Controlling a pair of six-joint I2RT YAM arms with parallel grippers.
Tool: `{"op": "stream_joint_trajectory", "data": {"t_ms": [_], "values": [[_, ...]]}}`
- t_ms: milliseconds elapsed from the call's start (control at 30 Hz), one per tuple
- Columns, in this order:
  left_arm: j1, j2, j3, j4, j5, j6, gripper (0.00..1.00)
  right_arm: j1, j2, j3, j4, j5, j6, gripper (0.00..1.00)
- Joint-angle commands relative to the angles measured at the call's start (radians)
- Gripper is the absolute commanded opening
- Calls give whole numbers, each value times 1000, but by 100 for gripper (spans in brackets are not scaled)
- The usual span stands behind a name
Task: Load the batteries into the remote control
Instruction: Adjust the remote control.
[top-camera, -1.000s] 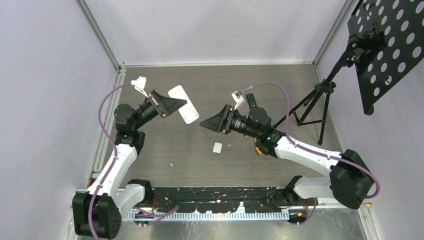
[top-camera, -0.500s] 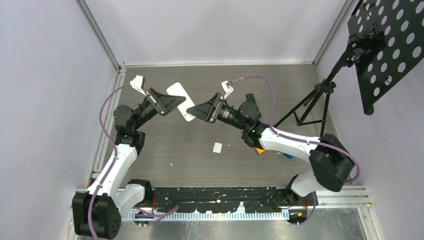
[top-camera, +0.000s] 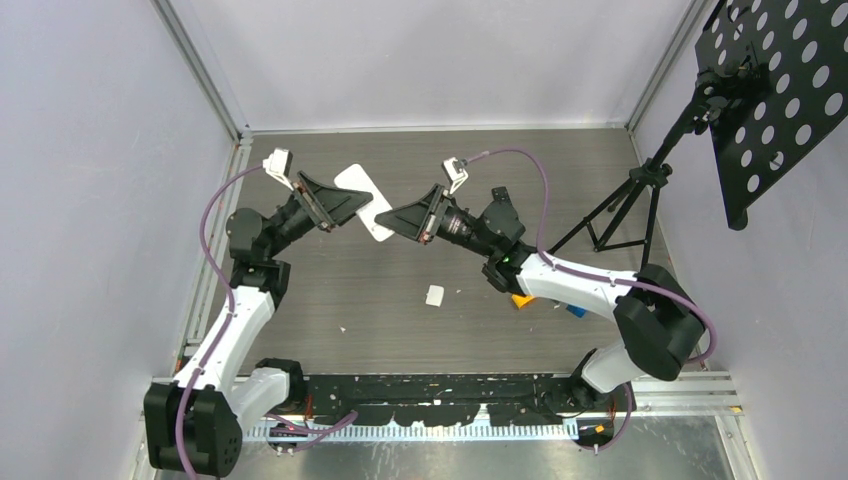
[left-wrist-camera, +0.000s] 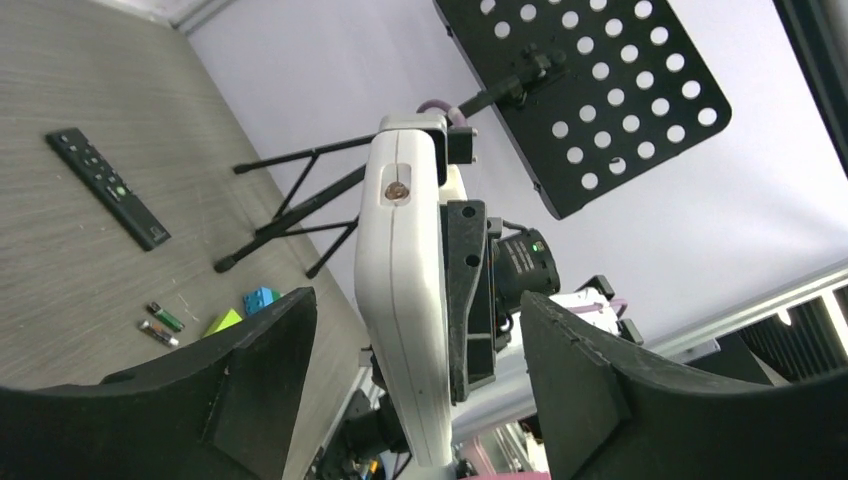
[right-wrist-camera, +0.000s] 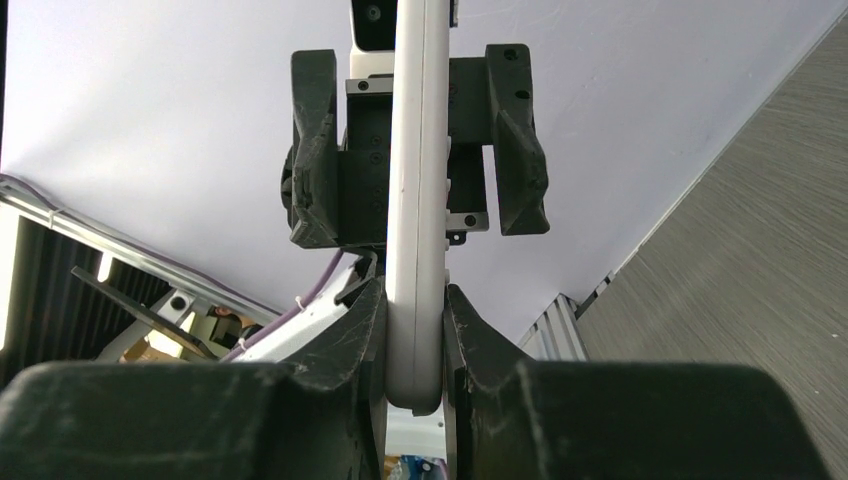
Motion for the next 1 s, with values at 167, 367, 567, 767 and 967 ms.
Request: {"op": "stream_joint_trajectory", "data": {"t_ms": [167,367,567,767,967], "values": [[7,57,203,-192,278,129,78,-115,-125,31,-34,-295,-34,0],[7,39,233,-349,375,234,74,-142,-144,84,-223,-486,-124,0],[6,22,262,-476,413,300,71,-141,-185,213,-733,-531,-509,0],[3,11,267,-606,477,392,64,-141,-183,304,-997,-502,-696,0],[-19,2,269,-682,469,460,58,-141,-129,380,-1095,-548,-766,0]]}}
